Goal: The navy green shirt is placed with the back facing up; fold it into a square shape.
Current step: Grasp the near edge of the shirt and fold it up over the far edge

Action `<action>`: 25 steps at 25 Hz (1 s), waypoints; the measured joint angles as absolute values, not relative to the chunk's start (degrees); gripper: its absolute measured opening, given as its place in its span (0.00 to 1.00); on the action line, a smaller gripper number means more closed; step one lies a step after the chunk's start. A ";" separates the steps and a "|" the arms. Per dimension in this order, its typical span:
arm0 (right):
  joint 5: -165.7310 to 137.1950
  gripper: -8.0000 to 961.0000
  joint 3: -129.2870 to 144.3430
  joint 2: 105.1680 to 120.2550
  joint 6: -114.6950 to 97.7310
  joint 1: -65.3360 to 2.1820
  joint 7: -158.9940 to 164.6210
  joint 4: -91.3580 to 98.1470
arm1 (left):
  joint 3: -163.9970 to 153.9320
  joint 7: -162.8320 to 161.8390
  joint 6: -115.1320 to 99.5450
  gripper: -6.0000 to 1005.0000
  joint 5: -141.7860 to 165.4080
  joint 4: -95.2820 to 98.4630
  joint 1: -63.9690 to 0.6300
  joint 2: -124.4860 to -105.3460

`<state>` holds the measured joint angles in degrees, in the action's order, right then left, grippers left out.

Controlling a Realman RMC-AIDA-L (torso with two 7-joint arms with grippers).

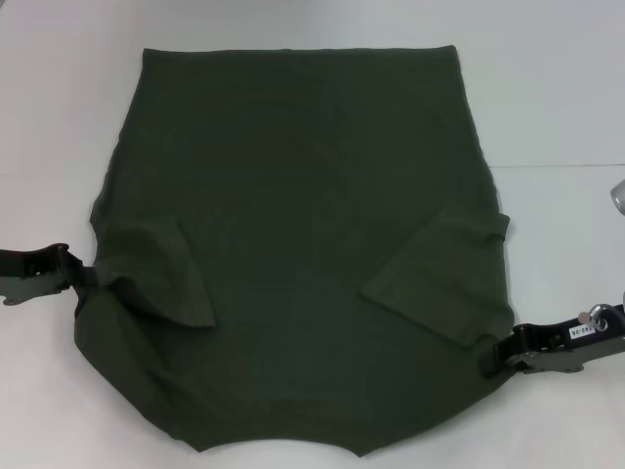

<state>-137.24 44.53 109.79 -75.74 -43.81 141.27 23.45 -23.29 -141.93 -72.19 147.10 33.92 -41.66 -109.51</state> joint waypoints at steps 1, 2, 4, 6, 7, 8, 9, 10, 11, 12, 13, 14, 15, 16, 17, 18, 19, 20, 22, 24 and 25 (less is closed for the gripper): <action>-137.26 0.17 44.57 109.82 -75.66 -43.89 140.88 23.52 | -23.29 -141.93 -72.19 0.01 147.10 33.93 -41.66 -109.51; -137.31 0.16 44.59 109.83 -75.44 -44.00 140.60 23.56 | -23.29 -141.91 -72.16 0.01 147.10 33.92 -41.66 -109.51; -137.44 0.13 44.72 109.84 -75.36 -44.22 140.50 23.57 | -23.29 -141.86 -72.10 0.01 146.67 33.93 -41.67 -109.51; -137.46 0.11 44.77 109.85 -75.34 -44.33 140.31 23.58 | -23.29 -141.86 -72.06 0.01 146.58 33.92 -41.66 -109.51; -137.44 0.10 44.78 109.86 -75.32 -44.36 140.13 23.58 | -23.29 -141.85 -72.05 0.01 146.55 33.92 -41.66 -109.51; -137.40 0.10 44.78 109.86 -75.31 -44.37 139.92 23.59 | -23.29 -141.84 -72.04 0.01 146.55 33.92 -41.67 -109.51; -137.34 0.09 44.75 109.85 -75.31 -44.38 139.65 23.60 | -23.29 -141.81 -72.03 0.01 146.54 33.92 -41.68 -109.51; -137.29 0.08 44.68 109.82 -75.40 -44.38 139.17 23.70 | -23.29 -141.81 -72.03 0.01 146.54 33.92 -41.68 -109.51; -137.26 0.08 44.60 109.77 -75.53 -44.37 138.50 23.91 | -23.29 -141.77 -72.04 0.01 146.53 33.92 -41.68 -109.51; -137.19 0.09 44.49 109.75 -76.12 -44.17 137.43 24.59 | -23.29 -141.31 -72.68 0.01 146.51 33.99 -41.58 -109.49; -137.16 0.09 44.35 109.74 -76.88 -43.82 136.20 25.59 | -23.28 -141.09 -73.14 0.01 146.51 34.05 -41.49 -109.47; -137.10 0.09 44.15 109.74 -77.71 -43.36 134.92 26.68 | -23.10 -140.49 -74.27 0.01 146.49 34.24 -41.24 -109.37; -137.06 0.09 43.72 109.76 -78.80 -42.80 133.48 27.94 | -23.10 -140.49 -74.27 0.01 146.49 34.24 -41.24 -109.37; -137.02 0.10 43.09 109.75 -79.75 -42.20 132.02 29.09 | -22.54 -139.11 -76.65 0.01 146.44 34.61 -40.77 -109.21; -137.02 0.10 42.22 109.70 -80.77 -41.67 130.71 30.05 | -21.78 -137.87 -78.99 0.01 146.37 35.01 -40.33 -108.98; -136.95 0.10 40.95 109.51 -82.35 -41.13 129.00 31.05 | -20.64 -136.32 -82.29 0.01 146.35 35.51 -39.78 -108.64; -136.79 0.10 39.28 109.20 -84.19 -40.52 126.74 31.94 | -19.90 -135.56 -84.59 0.01 146.34 35.87 -39.36 -108.38; -136.57 0.11 38.15 108.93 -86.05 -40.18 124.88 32.37 | -19.90 -135.56 -84.59 0.01 146.34 35.87 -39.36 -108.38; -135.82 0.11 35.68 108.21 -91.29 -39.41 119.73 33.30 | -16.21 -133.11 -93.64 0.01 146.31 37.95 -37.65 -107.47; -135.19 0.12 34.50 107.73 -94.84 -38.76 116.56 34.03 | -14.46 -132.36 -97.06 0.01 146.34 38.86 -36.93 -107.06; -134.98 0.12 34.17 107.53 -96.65 -38.43 115.29 34.47 | -13.88 -132.06 -99.20 0.01 146.42 39.33 -36.53 -106.79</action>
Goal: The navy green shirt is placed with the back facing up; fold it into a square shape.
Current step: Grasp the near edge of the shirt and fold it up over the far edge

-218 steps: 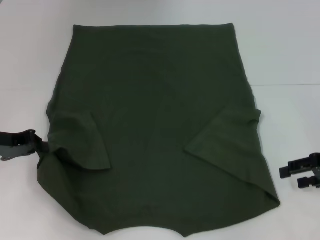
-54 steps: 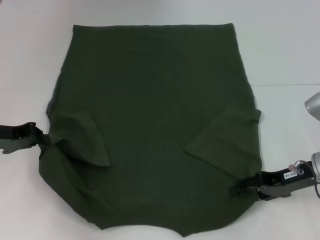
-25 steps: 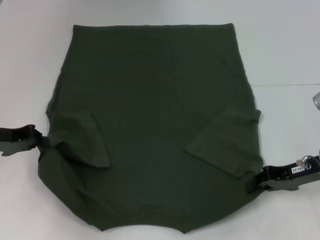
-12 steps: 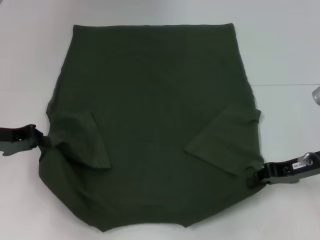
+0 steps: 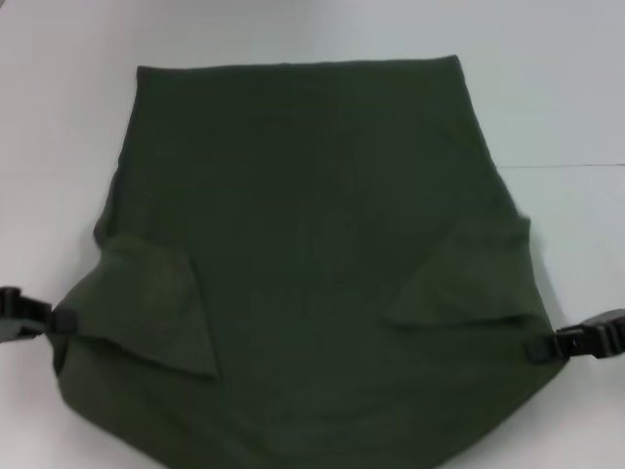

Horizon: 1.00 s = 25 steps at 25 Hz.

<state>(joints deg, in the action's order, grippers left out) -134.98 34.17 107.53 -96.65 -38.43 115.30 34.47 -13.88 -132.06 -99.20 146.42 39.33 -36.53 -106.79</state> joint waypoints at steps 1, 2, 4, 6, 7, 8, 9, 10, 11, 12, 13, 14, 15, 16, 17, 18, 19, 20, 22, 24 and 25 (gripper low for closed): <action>-134.90 0.12 34.07 107.36 -98.02 -38.19 114.53 34.81 | -13.56 -131.82 -101.39 0.01 146.64 39.76 -36.02 -106.52; -134.87 0.12 34.12 107.27 -99.02 -38.02 114.03 35.07 | -13.52 -131.65 -102.96 0.01 146.77 40.09 -35.72 -106.40; -135.11 0.13 34.44 107.02 -101.61 -37.73 113.03 35.43 | -13.62 -131.42 -104.73 0.01 146.94 40.41 -35.36 -106.33; -135.38 0.13 34.58 106.68 -104.61 -37.21 112.12 35.52 | -13.98 -130.62 -110.33 0.01 148.36 41.73 -34.48 -106.27; -135.43 0.13 34.57 106.46 -106.26 -36.85 111.49 35.52 | -13.99 -130.38 -112.13 0.01 148.90 42.27 -34.23 -106.26; -135.31 0.14 34.26 106.23 -107.70 -36.44 110.66 35.52 | -13.99 -130.38 -112.13 0.01 148.90 42.27 -34.23 -106.26; -134.99 0.14 33.68 106.06 -108.14 -36.26 110.11 35.52 | -13.99 -130.38 -112.13 0.01 148.90 42.27 -34.23 -106.26; -134.53 0.14 32.87 105.85 -108.40 -36.10 109.48 35.46 | -13.86 -130.05 -113.92 0.01 149.14 42.79 -34.05 -106.21; -133.72 0.14 31.69 105.67 -107.82 -36.15 109.27 35.26 | -11.23 -130.05 -114.97 0.01 147.37 42.49 -35.31 -105.26; -132.80 0.15 30.55 105.52 -106.83 -36.38 109.30 35.01 | -10.21 -130.36 -114.39 0.01 146.73 42.04 -35.97 -104.87; -131.85 0.15 29.50 105.36 -105.53 -36.82 109.53 34.76 | -8.97 -130.90 -113.30 0.02 145.94 41.14 -36.74 -104.46; -131.02 0.15 28.87 105.34 -103.85 -37.38 110.02 34.45 | -6.95 -132.03 -110.71 0.02 144.12 39.00 -38.21 -103.74; -130.01 0.15 28.30 105.30 -101.85 -38.09 110.66 34.13 | -6.45 -132.50 -109.35 0.02 143.30 38.17 -38.75 -103.48; -129.08 0.16 27.94 105.28 -99.30 -38.87 111.36 33.81 | -5.76 -133.29 -106.62 0.03 141.72 36.76 -39.54 -103.12; -128.30 0.16 27.80 105.28 -97.11 -39.60 112.13 33.57 | -5.34 -134.11 -103.64 0.03 139.97 35.33 -40.38 -102.83; -127.34 0.16 27.66 105.28 -94.47 -40.38 113.01 33.39 | -5.16 -134.76 -100.61 0.04 138.24 34.21 -40.99 -102.70; -126.50 0.16 27.62 105.33 -91.43 -41.12 113.91 33.07 | -5.22 -135.23 -96.71 0.04 136.40 32.95 -41.73 -102.72; -125.58 0.17 27.57 105.42 -88.60 -41.89 114.62 32.63 | -5.34 -135.33 -93.08 0.04 134.95 31.89 -42.40 -102.87; -123.85 0.17 27.60 105.75 -82.71 -43.18 115.25 31.42 | -5.79 -134.14 -86.64 0.05 133.29 29.45 -43.69 -103.46; -122.22 0.18 27.84 106.23 -76.57 -44.19 115.31 29.98 | -6.29 -131.55 -79.23 0.06 132.14 27.02 -44.96 -104.58; -121.61 0.18 27.96 106.70 -72.81 -44.89 115.31 28.96 | -6.45 -130.51 -76.56 0.06 131.88 26.36 -45.40 -105.28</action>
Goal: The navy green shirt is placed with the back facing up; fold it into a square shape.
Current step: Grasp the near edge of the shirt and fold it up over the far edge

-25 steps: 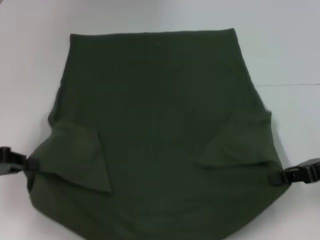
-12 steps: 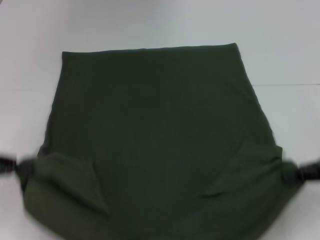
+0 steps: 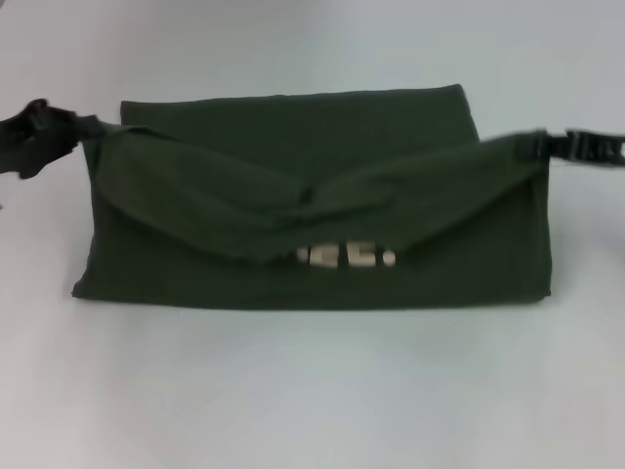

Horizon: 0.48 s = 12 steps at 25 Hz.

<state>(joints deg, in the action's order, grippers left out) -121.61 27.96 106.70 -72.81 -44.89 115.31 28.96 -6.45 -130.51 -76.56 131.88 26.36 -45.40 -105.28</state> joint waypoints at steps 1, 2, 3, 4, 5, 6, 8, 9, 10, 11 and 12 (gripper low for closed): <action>-121.22 0.18 28.01 107.09 -69.45 -45.37 115.29 28.15 | -6.49 -129.67 -73.55 0.06 131.55 26.03 -45.72 -106.29; -121.01 0.18 28.04 107.55 -66.49 -45.94 115.24 27.23 | -6.58 -128.87 -70.92 0.07 131.20 25.88 -45.88 -107.30; -120.82 0.19 28.08 108.07 -63.35 -46.50 115.13 26.48 | -6.66 -127.86 -67.84 0.07 130.70 25.82 -45.98 -108.42; -120.66 0.19 28.14 108.51 -60.85 -46.96 115.01 25.94 | -6.74 -126.78 -65.25 0.08 130.17 25.68 -46.04 -109.49; -120.60 0.19 28.32 109.25 -57.74 -47.55 114.91 25.34 | -6.77 -125.63 -62.90 0.08 129.71 25.45 -46.10 -110.32; -120.59 0.19 28.58 109.76 -55.54 -48.06 114.87 24.91 | -6.80 -124.41 -60.71 0.08 129.30 24.93 -46.22 -111.09; -120.58 0.20 29.83 110.84 -50.48 -49.31 114.88 23.75 | -6.80 -121.68 -56.73 0.09 128.61 23.51 -46.35 -112.09; -120.58 0.20 30.59 111.25 -48.44 -49.82 114.88 23.09 | -6.80 -121.68 -56.73 0.09 128.61 23.51 -46.35 -112.09; -120.58 0.20 31.67 111.81 -45.78 -50.40 114.90 22.45 | -6.79 -119.98 -54.06 0.10 127.82 22.70 -46.42 -112.53; -120.60 0.20 32.32 112.19 -44.18 -50.70 114.94 22.17 | -6.78 -117.64 -50.64 0.10 126.30 21.89 -46.39 -113.24; -120.64 0.21 33.22 112.81 -41.43 -51.06 115.09 21.90 | -6.78 -116.48 -48.97 0.10 125.47 21.51 -46.35 -113.57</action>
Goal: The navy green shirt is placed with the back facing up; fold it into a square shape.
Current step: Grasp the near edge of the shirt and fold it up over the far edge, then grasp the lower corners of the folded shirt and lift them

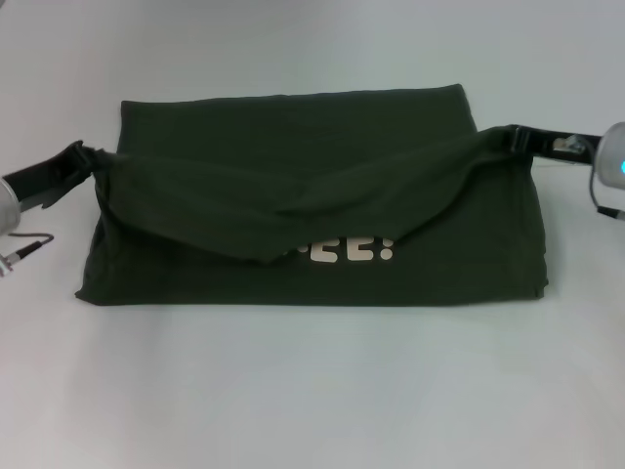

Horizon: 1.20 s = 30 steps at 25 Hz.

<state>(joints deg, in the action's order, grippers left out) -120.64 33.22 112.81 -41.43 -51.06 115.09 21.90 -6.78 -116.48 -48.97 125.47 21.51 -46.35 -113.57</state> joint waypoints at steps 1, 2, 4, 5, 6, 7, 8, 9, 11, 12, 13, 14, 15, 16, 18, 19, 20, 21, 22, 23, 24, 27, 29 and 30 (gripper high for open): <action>-120.70 0.21 33.85 113.22 -39.56 -51.27 115.16 21.71 | -6.78 -114.86 -46.28 0.11 124.43 20.70 -46.33 -114.02; -120.76 0.21 34.54 113.56 -37.71 -51.45 115.21 21.45 | -6.78 -113.66 -44.33 0.11 124.07 19.94 -46.36 -114.17; -120.78 0.22 36.09 114.15 -33.99 -51.76 115.23 20.78 | -6.78 -112.16 -42.13 0.12 124.02 18.95 -46.59 -114.52; -120.78 0.22 36.71 114.46 -32.58 -51.85 115.22 20.56 | -6.73 -111.44 -40.96 0.12 124.02 18.56 -46.76 -114.77; -120.77 0.22 37.12 114.67 -31.52 -51.87 115.17 20.53 | -6.62 -110.78 -38.91 0.13 124.02 18.27 -46.96 -115.39; -120.78 0.22 37.33 114.84 -30.72 -51.87 115.09 20.51 | -6.57 -110.60 -37.57 0.13 124.02 18.22 -47.07 -115.80; -120.78 0.23 37.42 114.93 -30.02 -51.86 114.99 20.52 | -6.56 -110.50 -35.55 0.13 124.02 18.19 -47.24 -116.35; -120.73 0.25 37.51 114.98 -29.67 -51.77 114.93 20.63 | -6.61 -110.48 -33.82 0.14 124.02 18.20 -47.42 -116.73; -120.60 0.29 37.51 114.98 -29.33 -51.50 114.89 21.26 | -6.78 -110.30 -31.78 0.14 124.02 18.37 -47.63 -117.03; -120.56 0.32 37.38 114.98 -29.16 -51.30 114.88 21.85 | -6.74 -110.26 -31.26 0.15 124.01 18.61 -47.70 -117.05; -120.54 0.34 37.24 114.97 -29.08 -51.10 114.88 22.51 | -6.70 -110.24 -31.16 0.15 123.94 18.95 -47.70 -117.02; -120.27 0.36 37.06 114.91 -29.17 -50.80 114.86 23.46 | -6.70 -110.23 -31.37 0.16 123.65 19.47 -47.69 -116.84; -119.69 0.39 37.02 114.70 -29.59 -50.47 114.71 24.41 | -6.69 -110.23 -31.73 0.19 123.35 20.00 -47.63 -116.57; -119.06 0.41 37.10 114.50 -30.42 -50.20 114.33 25.23 | -6.74 -110.26 -32.76 0.23 122.92 20.50 -47.38 -116.28; -117.42 0.45 37.16 113.90 -33.24 -49.39 113.14 27.06 | -6.75 -110.46 -36.24 0.31 122.15 21.56 -46.60 -115.36; -116.50 0.48 37.02 113.68 -35.00 -48.77 112.61 28.17 | -6.67 -110.58 -39.03 0.35 121.93 22.05 -46.04 -114.85; -115.49 0.52 36.89 113.50 -36.63 -48.05 112.27 29.18 | -6.59 -110.63 -42.68 0.39 121.85 22.66 -45.28 -114.35; -114.28 0.56 36.82 113.36 -38.56 -46.99 112.03 30.42 | -6.59 -110.59 -45.62 0.51 121.90 23.36 -44.59 -114.09; -112.19 0.61 36.79 113.08 -41.40 -45.30 111.47 31.78 | -6.79 -110.47 -49.28 0.63 122.16 24.50 -43.74 -113.88; -110.16 0.65 36.76 112.79 -43.97 -43.84 110.84 32.79 | -7.08 -110.34 -53.16 0.65 122.52 25.67 -42.82 -113.76; -108.03 0.69 36.72 112.28 -46.74 -42.49 109.98 33.15 | -7.79 -110.38 -56.34 0.67 122.89 26.85 -42.01 -113.73; -102.05 0.81 36.63 110.50 -56.56 -38.05 107.48 33.10 | -11.45 -110.78 -65.14 0.72 124.19 30.77 -39.23 -113.65; -100.43 0.89 36.62 109.44 -62.89 -35.75 106.69 32.94 | -13.48 -110.86 -68.40 0.76 126.14 32.58 -38.24 -113.61; -100.48 0.93 36.79 108.59 -67.13 -34.51 106.46 32.71 | -14.48 -110.87 -69.47 0.78 128.03 33.37 -37.90 -113.60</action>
